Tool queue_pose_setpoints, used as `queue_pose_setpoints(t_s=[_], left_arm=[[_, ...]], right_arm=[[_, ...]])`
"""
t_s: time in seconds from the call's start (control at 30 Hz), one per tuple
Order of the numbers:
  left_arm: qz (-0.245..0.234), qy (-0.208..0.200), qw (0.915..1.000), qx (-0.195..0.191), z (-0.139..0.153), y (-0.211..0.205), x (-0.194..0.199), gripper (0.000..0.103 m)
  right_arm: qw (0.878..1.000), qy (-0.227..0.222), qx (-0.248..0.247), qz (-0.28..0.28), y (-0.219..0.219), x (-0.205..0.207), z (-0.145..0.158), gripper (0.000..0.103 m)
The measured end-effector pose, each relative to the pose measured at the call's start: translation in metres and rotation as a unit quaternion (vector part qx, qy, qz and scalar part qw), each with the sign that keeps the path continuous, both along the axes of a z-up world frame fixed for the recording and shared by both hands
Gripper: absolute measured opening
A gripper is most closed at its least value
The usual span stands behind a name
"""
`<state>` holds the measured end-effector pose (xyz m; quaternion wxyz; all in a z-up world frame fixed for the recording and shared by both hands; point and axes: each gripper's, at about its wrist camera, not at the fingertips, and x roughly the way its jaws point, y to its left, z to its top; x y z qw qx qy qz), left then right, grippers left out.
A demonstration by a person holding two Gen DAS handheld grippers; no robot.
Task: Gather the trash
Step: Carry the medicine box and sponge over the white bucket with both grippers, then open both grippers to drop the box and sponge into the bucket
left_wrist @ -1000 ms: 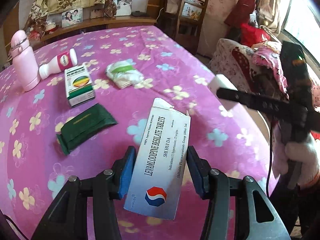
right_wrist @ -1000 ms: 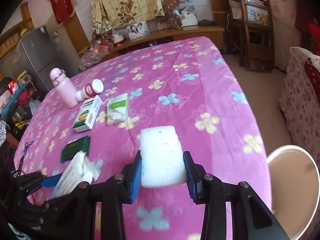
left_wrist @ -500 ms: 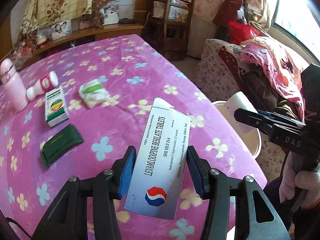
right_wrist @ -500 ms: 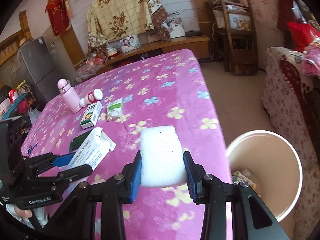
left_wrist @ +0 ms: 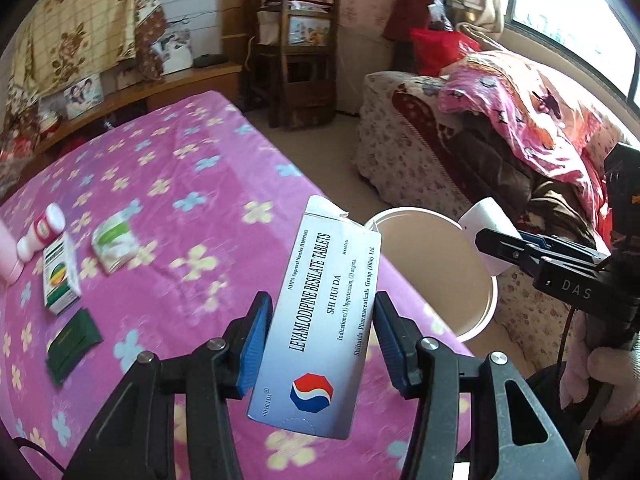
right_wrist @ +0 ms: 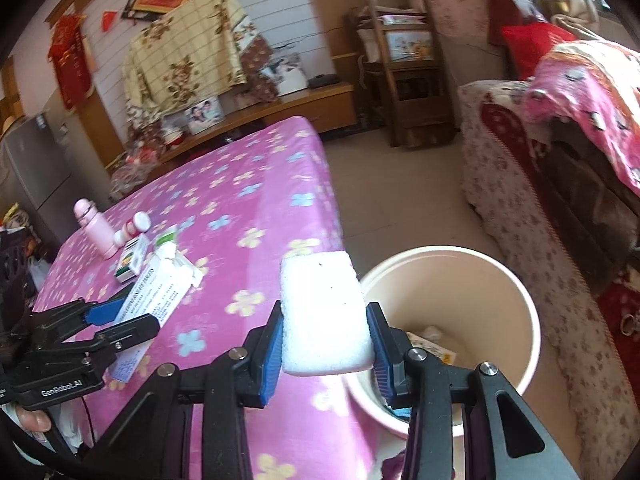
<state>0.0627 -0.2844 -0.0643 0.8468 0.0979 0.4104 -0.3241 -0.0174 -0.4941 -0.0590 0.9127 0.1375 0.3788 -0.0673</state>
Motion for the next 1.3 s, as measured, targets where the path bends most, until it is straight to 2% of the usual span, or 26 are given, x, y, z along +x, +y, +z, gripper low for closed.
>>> queue_pose_setpoints(t_s=[0.27, 0.53, 1.3], left_arm=[[-0.031, 0.0, 0.9995, 0.002, -0.003, -0.044, -0.003, 0.053], [-0.051, 0.02, 0.9984, -0.015, -0.009, -0.071, -0.001, 0.053], [-0.066, 0.067, 0.9951, -0.029, -0.032, -0.1, 0.006, 0.053]], right_arm=[[0.999, 0.01, 0.009, -0.042, -0.038, -0.01, -0.012, 0.041], [0.998, 0.022, 0.007, -0.066, -0.058, -0.016, -0.023, 0.041], [0.994, 0.035, 0.015, -0.103, -0.079, -0.018, -0.046, 0.042]])
